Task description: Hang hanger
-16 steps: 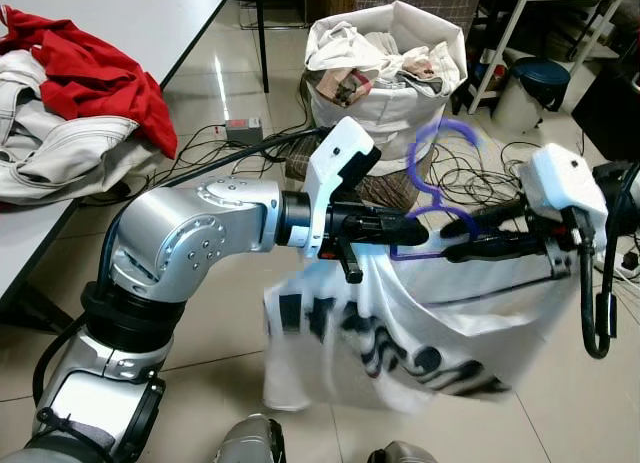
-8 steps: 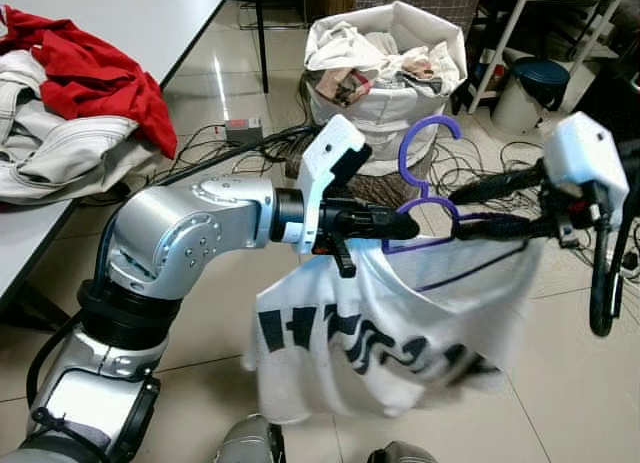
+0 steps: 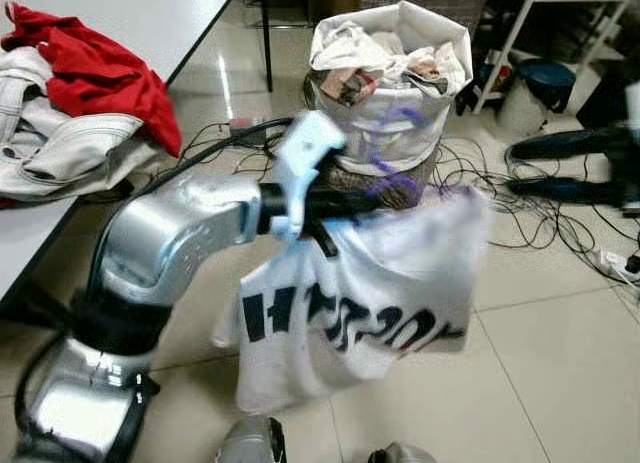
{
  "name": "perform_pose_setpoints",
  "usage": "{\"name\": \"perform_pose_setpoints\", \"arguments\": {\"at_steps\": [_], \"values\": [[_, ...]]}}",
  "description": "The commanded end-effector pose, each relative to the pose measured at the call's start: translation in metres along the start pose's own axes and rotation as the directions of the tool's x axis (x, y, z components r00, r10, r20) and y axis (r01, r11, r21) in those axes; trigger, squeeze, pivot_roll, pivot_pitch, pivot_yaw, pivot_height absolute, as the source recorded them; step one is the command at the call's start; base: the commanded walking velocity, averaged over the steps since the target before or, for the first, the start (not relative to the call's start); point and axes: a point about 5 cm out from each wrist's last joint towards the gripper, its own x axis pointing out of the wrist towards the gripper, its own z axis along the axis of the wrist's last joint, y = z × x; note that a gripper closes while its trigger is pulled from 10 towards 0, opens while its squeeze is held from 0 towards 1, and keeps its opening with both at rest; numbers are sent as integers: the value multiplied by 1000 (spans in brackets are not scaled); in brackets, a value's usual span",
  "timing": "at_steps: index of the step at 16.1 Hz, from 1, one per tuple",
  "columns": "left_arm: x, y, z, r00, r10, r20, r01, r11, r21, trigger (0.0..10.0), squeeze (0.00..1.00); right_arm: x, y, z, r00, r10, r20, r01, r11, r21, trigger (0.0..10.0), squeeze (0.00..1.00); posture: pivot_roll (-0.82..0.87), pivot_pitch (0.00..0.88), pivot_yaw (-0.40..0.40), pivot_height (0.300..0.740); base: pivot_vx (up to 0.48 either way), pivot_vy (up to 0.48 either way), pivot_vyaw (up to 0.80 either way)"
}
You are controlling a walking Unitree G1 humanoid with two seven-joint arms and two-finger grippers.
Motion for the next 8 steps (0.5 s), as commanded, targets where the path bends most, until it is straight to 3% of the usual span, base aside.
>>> {"name": "perform_pose_setpoints", "arguments": {"at_steps": [1,3,4,5,6,7,8], "values": [[-17,19,7,966,220,132,-220,975,-14,0,0,2,0,-8,966,-256,-36,257,966,31,10000,0,-88,66,-1,740,0,0,0],[-29,33,-3,900,407,160,-395,913,-101,0,0,27,13,-25,888,-458,-23,456,877,151,10000,0,-93,73,8,740,0,0,0],[-30,35,-5,890,428,158,-416,904,-101,0,0,33,17,-27,876,-483,-12,477,860,180,10000,0,-93,73,8,740,0,0,0],[-30,32,-6,880,440,180,-428,898,-102,0,0,58,32,-35,849,-528,11,508,823,253,10000,0,-91,81,11,740,0,0,0],[-30,31,-5,879,436,195,-424,900,-102,0,0,66,38,-38,840,-542,11,518,809,279,10000,0,-91,81,11,740,0,0,0],[-28,27,-3,883,415,217,-402,910,-105,0,0,73,42,-42,815,-580,13,543,770,334,10000,0,-90,82,9,740,0,0,0],[-25,18,0,889,375,262,-364,927,-90,0,0,84,48,-58,721,-690,-55,652,650,391,10000,0,-92,81,13,740,0,0,0]]}}
